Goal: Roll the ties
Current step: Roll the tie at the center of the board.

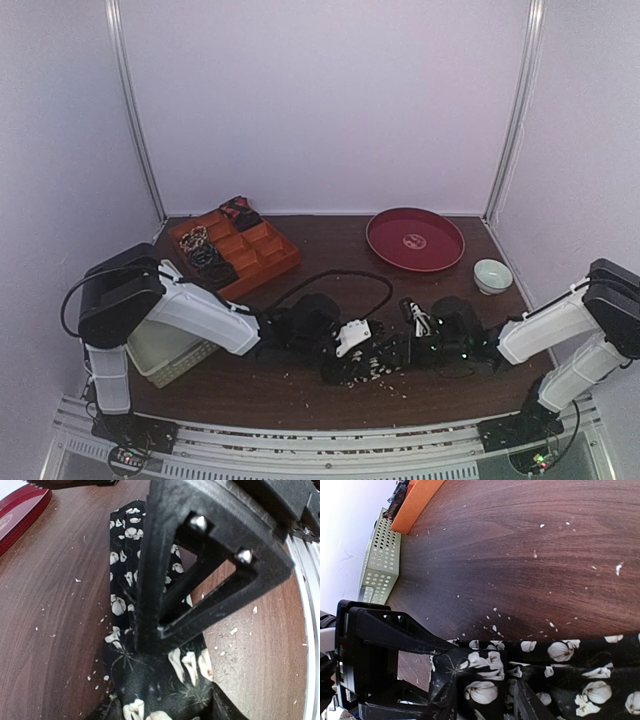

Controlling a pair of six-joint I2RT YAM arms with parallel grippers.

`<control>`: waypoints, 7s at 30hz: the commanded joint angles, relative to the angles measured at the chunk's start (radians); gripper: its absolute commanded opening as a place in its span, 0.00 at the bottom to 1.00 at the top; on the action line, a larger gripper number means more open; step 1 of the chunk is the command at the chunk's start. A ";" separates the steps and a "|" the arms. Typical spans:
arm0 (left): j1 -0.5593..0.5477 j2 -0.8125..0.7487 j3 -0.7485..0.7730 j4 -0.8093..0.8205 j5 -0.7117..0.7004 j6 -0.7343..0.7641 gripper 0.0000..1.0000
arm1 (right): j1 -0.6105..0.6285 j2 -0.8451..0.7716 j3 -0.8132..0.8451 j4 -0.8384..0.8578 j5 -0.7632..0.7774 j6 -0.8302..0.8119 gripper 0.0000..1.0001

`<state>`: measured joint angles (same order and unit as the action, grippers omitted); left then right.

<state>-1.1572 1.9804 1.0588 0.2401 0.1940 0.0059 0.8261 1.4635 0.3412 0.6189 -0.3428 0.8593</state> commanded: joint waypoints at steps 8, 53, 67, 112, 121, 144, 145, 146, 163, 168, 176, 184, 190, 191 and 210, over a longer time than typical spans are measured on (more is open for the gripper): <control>0.005 -0.039 -0.012 -0.001 -0.045 -0.042 0.63 | -0.005 0.006 0.032 -0.104 0.019 -0.063 0.32; 0.002 -0.036 -0.222 0.204 -0.209 -0.624 0.00 | 0.010 0.043 -0.022 -0.068 0.071 -0.052 0.29; 0.002 -0.041 -0.258 0.328 -0.064 -0.672 0.00 | 0.010 0.020 -0.031 -0.077 0.069 -0.058 0.29; 0.002 -0.005 -0.048 0.199 -0.031 -0.596 0.01 | 0.004 -0.093 -0.039 -0.172 0.205 -0.126 0.29; 0.002 0.009 -0.035 0.189 -0.036 -0.593 0.02 | 0.004 -0.155 -0.037 -0.237 0.271 -0.121 0.30; 0.002 0.018 0.014 0.163 -0.034 -0.586 0.02 | 0.024 -0.164 -0.048 -0.149 0.184 -0.093 0.25; 0.002 0.016 0.017 0.160 -0.029 -0.586 0.02 | 0.029 -0.152 -0.049 -0.130 0.171 -0.083 0.24; 0.002 0.015 0.019 0.158 -0.027 -0.588 0.02 | 0.033 -0.138 -0.048 -0.112 0.157 -0.076 0.24; -0.022 -0.086 -0.065 0.121 -0.107 -0.627 0.03 | 0.079 -0.032 -0.046 0.025 0.110 -0.035 0.22; -0.024 -0.059 -0.035 0.111 -0.090 -0.615 0.03 | 0.079 -0.039 -0.034 -0.028 0.136 -0.063 0.23; -0.025 -0.024 0.002 0.114 -0.066 -0.606 0.06 | 0.077 -0.069 -0.038 -0.106 0.223 -0.100 0.22; -0.026 0.006 0.033 0.109 -0.046 -0.591 0.10 | 0.072 -0.077 -0.053 -0.109 0.260 -0.105 0.22; -0.026 0.026 0.063 0.083 -0.044 -0.575 0.14 | 0.061 -0.100 -0.068 -0.125 0.304 -0.113 0.23; -0.026 0.029 0.066 0.078 -0.045 -0.574 0.14 | 0.061 -0.104 -0.067 -0.133 0.312 -0.116 0.24; -0.026 0.055 0.139 0.035 -0.041 -0.548 0.18 | 0.035 -0.299 -0.075 -0.313 0.473 -0.120 0.44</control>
<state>-1.1790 2.0163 1.1603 0.2668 0.1394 -0.5655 0.8661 1.2263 0.2680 0.3859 0.0624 0.7403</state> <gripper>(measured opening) 0.180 0.420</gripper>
